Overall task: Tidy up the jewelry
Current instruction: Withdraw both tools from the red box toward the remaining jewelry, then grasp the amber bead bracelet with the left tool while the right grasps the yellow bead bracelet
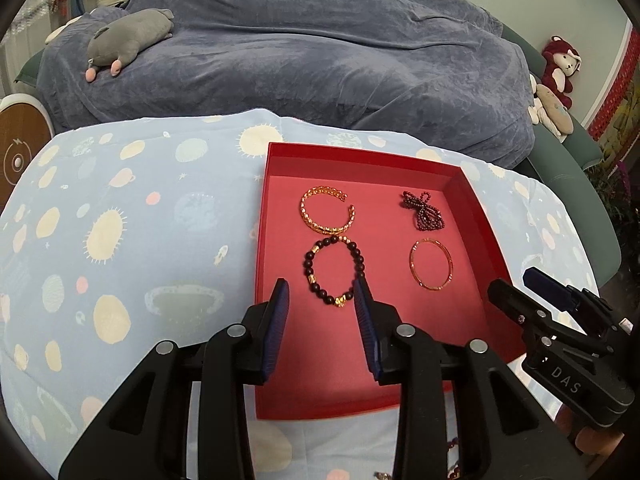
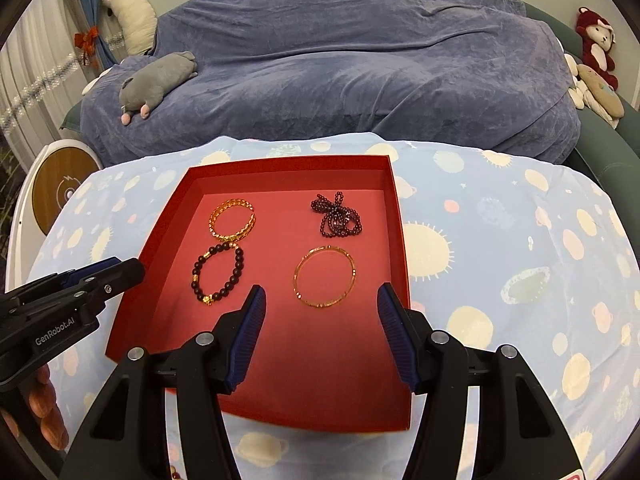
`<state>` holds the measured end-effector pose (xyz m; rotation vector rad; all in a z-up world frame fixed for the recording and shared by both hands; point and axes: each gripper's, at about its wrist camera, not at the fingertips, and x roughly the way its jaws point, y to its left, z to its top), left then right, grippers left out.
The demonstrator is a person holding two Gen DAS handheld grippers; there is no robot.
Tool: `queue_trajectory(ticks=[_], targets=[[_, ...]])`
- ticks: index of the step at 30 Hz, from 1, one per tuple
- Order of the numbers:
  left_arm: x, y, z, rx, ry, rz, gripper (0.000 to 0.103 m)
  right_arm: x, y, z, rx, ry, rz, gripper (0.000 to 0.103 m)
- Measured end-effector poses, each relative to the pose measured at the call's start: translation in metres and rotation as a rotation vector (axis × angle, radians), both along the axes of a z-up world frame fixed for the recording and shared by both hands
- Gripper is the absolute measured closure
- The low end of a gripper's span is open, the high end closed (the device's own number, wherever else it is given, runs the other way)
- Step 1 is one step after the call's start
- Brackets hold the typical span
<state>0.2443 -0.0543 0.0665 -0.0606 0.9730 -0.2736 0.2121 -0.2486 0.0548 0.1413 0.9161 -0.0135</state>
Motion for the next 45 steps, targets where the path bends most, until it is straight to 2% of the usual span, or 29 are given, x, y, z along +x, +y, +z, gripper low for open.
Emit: queue_trajectory(ticks=[11, 23, 25, 27, 34, 43, 45], targets=[[-0.079, 0.02, -0.002, 0.02, 0.02, -0.003, 0.07, -0.084, 0.006, 0.0, 0.011, 0.03, -0.028, 0.047], [-0.155, 0.038, -0.032, 0.054, 0.08, 0.008, 0.07, -0.165, 0.022, -0.025, -0.013, 0.077, -0.035, 0.047], [-0.164, 0.041, -0.037, 0.051, 0.086, 0.014, 0.065, -0.177, 0.024, -0.03, -0.006, 0.088, -0.042, 0.047], [-0.17, 0.044, -0.04, 0.054, 0.084, 0.029, 0.054, -0.186, 0.024, -0.035, 0.002, 0.1, -0.049, 0.047], [-0.171, 0.047, -0.056, 0.069, 0.103, 0.051, 0.054, -0.206, 0.028, -0.052, 0.017, 0.132, -0.056, 0.047], [-0.159, 0.038, -0.074, 0.102, 0.12, 0.048, 0.054, -0.205, 0.029, -0.058, 0.019, 0.141, -0.048, 0.047], [-0.159, 0.035, -0.075, 0.115, 0.109, 0.042, 0.058, -0.204, 0.028, -0.059, 0.024, 0.144, -0.053, 0.047]])
